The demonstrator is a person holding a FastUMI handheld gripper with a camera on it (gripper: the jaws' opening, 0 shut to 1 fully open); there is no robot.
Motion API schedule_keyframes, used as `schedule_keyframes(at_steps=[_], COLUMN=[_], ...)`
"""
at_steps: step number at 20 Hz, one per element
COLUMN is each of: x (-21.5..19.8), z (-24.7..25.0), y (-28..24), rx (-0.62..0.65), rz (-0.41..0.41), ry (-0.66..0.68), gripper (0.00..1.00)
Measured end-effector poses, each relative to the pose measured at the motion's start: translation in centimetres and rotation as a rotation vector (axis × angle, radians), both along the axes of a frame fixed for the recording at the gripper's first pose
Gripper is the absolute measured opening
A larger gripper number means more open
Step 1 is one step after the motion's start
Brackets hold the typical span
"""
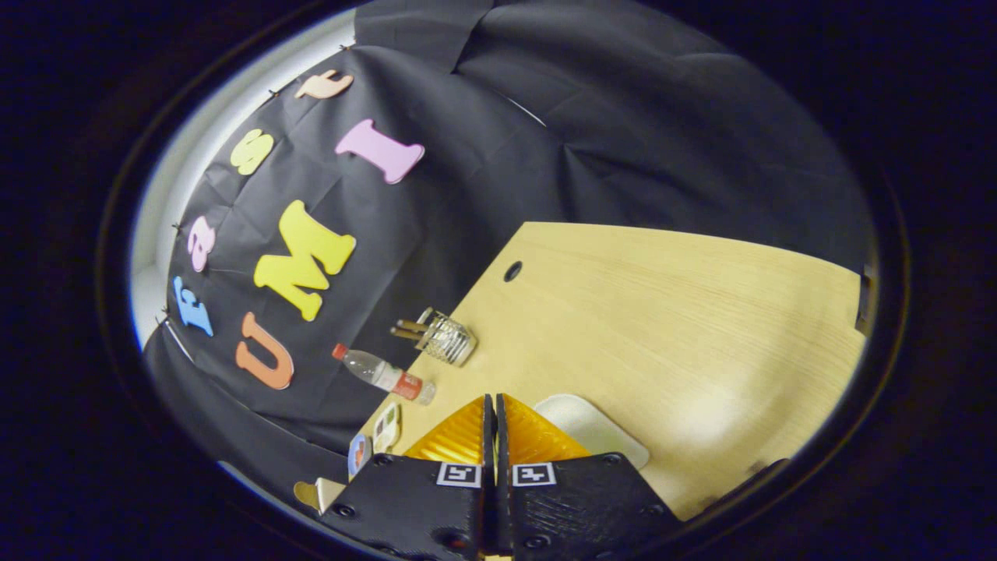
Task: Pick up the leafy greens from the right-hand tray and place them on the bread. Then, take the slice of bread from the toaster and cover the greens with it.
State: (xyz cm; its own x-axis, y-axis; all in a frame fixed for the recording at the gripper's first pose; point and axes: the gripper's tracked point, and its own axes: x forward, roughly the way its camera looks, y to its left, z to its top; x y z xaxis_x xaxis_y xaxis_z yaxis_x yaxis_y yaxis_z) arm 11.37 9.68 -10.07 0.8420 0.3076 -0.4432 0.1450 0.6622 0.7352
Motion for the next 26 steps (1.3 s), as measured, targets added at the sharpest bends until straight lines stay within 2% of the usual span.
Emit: schedule_keyframes(at_steps=[6,10,15,20,23,26], x=[-2.5,-4.1,-6.0,-8.1,-8.2,-7.4], z=[5.4,6.7,5.9,4.7,2.9,0.1], y=[6.2,12.8,21.0,26.7,28.6,28.0], rx=[0.013,0.062,0.107,0.123,0.156,0.158], rz=[0.101,0.201,0.314,0.401,0.419,0.396], ry=[-0.094,-0.106,-0.085,-0.083,-0.047,0.0], gripper=[0.0,0.0,0.0,0.0,0.0,0.0])
